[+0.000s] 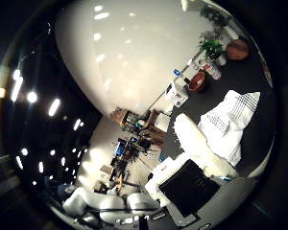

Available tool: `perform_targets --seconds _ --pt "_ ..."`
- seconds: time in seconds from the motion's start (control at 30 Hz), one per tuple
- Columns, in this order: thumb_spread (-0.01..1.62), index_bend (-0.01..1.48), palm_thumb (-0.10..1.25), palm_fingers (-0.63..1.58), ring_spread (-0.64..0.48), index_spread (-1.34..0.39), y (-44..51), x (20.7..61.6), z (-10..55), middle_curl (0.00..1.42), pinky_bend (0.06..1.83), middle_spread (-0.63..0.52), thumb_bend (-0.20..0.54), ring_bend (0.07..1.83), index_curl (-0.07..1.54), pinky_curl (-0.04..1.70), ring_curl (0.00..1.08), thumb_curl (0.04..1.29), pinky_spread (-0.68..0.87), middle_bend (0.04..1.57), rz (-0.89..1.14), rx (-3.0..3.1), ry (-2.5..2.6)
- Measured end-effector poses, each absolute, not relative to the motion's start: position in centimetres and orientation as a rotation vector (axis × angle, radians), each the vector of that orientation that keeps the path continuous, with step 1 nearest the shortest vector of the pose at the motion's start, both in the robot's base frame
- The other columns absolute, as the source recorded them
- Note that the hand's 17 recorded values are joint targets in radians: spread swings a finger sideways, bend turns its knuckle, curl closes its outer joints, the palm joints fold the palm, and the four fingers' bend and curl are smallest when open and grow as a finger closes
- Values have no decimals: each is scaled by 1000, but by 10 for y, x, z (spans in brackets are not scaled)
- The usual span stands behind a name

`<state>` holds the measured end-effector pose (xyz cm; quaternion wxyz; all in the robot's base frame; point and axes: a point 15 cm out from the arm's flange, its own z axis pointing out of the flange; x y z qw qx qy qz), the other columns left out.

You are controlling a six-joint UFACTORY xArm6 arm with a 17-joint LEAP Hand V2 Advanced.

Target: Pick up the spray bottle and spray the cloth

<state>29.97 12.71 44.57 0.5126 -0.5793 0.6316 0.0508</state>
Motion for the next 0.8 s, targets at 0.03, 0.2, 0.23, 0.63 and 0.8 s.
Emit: perform_targets --seconds 0.03,0.2,0.23,0.63,0.8 --pt "1025 182 742 219 346 -108 128 300 446 284 749 238 -19 348 336 195 225 633 663 183 123 -1395 1518" --pt "1025 180 742 218 346 -108 127 300 445 283 751 239 -19 350 336 194 225 632 663 184 121 -1395 1519" --pt "1025 180 742 218 346 -108 127 300 445 283 752 239 -19 351 335 194 225 632 663 185 122 -1396 1519" --pt "1025 176 742 212 346 -107 128 299 446 282 755 240 -19 356 333 193 226 632 665 184 124 -1401 1517" --pt "1017 171 758 184 351 -86 158 286 453 283 780 248 -19 360 325 201 227 629 663 186 175 -1452 1449"
